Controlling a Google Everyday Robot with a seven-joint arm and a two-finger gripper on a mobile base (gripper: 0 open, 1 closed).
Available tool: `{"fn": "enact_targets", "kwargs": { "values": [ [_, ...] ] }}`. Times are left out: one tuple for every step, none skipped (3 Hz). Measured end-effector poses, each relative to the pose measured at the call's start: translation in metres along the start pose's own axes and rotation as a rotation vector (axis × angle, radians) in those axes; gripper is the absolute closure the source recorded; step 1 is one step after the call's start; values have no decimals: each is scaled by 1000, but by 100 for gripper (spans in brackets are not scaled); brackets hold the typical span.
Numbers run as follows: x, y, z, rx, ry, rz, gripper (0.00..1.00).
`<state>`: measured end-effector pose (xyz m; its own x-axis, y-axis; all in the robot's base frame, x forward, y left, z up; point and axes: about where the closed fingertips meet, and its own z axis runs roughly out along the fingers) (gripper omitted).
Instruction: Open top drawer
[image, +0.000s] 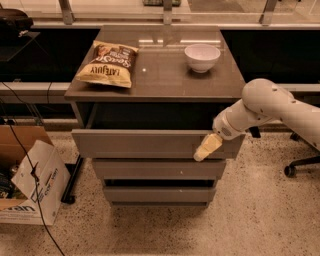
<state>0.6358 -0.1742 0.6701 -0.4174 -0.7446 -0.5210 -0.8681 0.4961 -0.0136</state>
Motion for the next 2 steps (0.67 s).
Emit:
{"fn": "enact_targets", "kwargs": {
  "values": [
    [9, 4, 12, -38, 12, 24, 0],
    [11, 10, 14, -66, 37, 21, 19]
  ]
}}
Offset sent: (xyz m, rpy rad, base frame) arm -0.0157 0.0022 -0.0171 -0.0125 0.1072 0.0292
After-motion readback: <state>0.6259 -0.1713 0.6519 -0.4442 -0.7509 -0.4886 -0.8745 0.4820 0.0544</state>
